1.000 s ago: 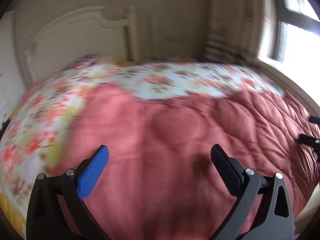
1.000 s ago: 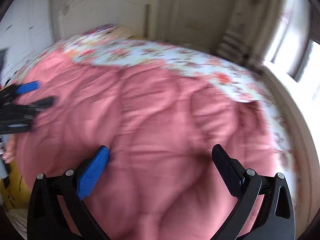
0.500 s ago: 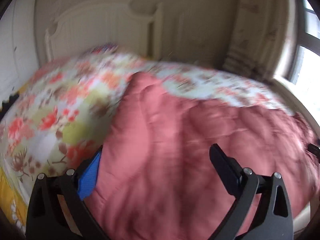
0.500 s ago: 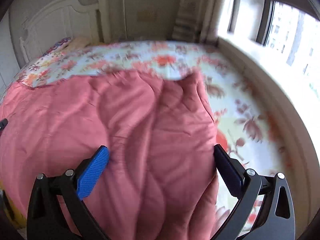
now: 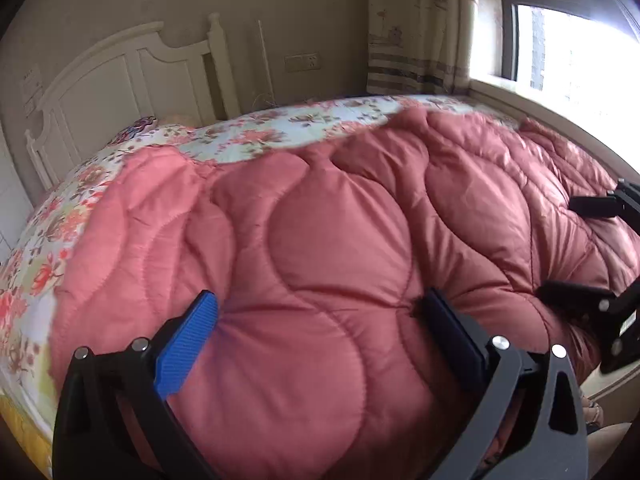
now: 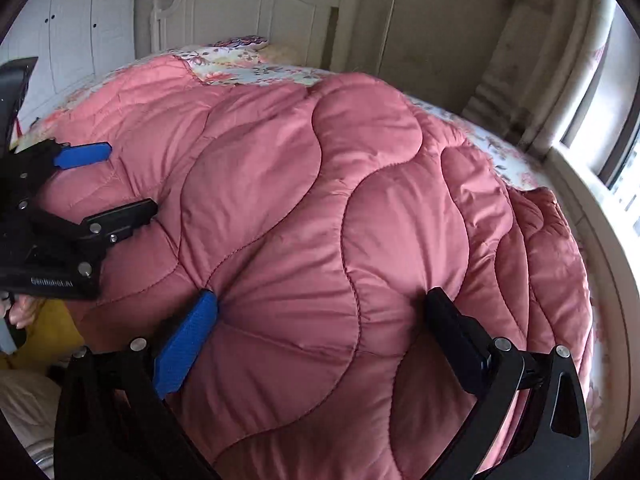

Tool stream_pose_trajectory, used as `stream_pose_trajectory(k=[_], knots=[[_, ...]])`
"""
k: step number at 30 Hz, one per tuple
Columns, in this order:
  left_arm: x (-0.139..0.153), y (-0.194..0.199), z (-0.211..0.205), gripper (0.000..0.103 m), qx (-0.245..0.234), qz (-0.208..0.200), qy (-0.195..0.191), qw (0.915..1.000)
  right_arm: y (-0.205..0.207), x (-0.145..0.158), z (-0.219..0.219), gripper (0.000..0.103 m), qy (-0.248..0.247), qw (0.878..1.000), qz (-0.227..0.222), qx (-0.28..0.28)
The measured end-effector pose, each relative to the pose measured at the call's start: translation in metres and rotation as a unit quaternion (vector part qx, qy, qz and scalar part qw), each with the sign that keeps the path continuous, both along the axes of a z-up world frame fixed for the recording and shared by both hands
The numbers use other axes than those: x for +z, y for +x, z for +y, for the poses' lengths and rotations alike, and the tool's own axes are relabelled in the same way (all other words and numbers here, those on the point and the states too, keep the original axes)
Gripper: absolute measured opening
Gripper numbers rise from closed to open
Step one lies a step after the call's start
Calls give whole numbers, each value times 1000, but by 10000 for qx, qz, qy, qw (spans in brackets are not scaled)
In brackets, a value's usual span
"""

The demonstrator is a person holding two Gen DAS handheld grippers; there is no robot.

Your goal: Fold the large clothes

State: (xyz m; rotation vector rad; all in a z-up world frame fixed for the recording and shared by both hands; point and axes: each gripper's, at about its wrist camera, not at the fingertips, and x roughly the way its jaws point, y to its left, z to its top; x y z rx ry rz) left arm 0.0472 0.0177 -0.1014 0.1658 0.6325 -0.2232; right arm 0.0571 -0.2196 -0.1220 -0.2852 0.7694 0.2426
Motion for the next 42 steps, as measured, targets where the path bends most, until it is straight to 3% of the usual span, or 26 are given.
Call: stream_pose_trajectory(k=[5,8,11,14,17,19,22,24,25,27,28,30,34,42], knots=[[14,-13,54,101,602,-344,-413,9967,-16,26,-29,98,60,9991,-262,-320],[1,-6,89,101,1001,-151,-530,9934,-26,30,-64,98,71,9964,-388,-745],[-14,3,105,101,1151,-68,-525,9919,-21,7,-95,99,120,9940,-82,-1081],[-18,7,111,101,1216,140,-799,9893,-16,-10,-114,99,774,9905,153,-1122],[-2,-2,107,97,1329,-28,-787,9880,-19,0,-103,99,389,9913,48,-1259],[13,-20,100,97,1241,-375,-850,9879,-32,16,-83,99,3,9917,-407,-1221],[33,-43,78,97,974,-831,-756,9889,-49,33,-54,99,144,9943,-748,-742],[36,-46,59,98,617,-868,-602,9925,-55,37,-38,99,220,9956,-797,-429],[34,-49,48,98,491,-897,-458,9937,-58,35,-24,99,174,9962,-825,-216],[25,-52,22,98,619,-1128,225,9914,-58,27,-7,99,-63,9965,-835,-72],[17,-49,12,98,671,-1138,598,9894,-54,18,3,99,-289,9966,-764,-66],[6,-40,8,99,585,-941,738,9911,-49,2,9,99,-375,9978,-539,-16],[-16,-23,18,101,392,-607,492,9962,-45,-13,-1,99,118,9994,-326,42],[-23,-13,24,101,341,-292,281,9986,-44,-11,-1,99,64,9995,-300,88]])
